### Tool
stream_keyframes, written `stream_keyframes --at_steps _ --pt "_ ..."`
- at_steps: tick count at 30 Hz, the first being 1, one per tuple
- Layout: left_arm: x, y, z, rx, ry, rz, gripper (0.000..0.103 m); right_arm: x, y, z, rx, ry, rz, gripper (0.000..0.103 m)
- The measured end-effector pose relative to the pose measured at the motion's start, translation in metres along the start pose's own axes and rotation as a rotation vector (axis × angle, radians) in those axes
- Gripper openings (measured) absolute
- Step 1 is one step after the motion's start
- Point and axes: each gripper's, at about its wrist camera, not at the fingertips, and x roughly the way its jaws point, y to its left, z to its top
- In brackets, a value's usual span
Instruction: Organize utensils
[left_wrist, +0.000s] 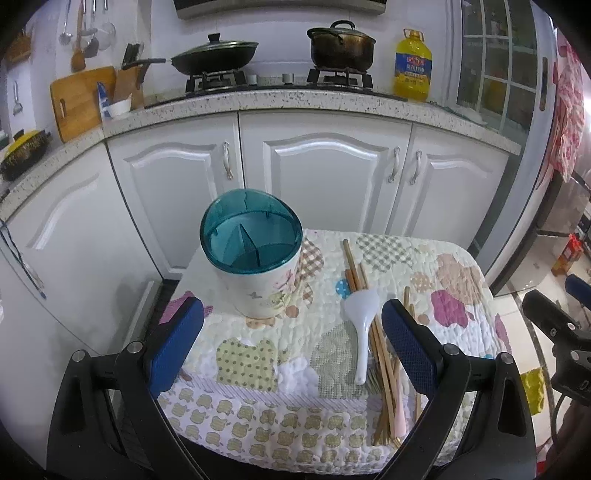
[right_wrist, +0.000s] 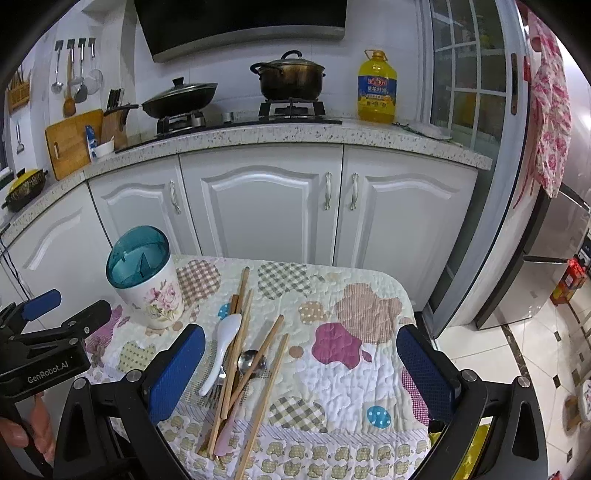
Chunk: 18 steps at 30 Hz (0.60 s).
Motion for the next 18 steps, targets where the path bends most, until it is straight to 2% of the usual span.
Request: stream_keyframes --at_steps 18 --pt "-0.0034 0.0028 0.0057 -0.013 -0.006 0.014 0.098 0.0022 -0.0001 -0.0014 0.011 0.013 0.0 0.103"
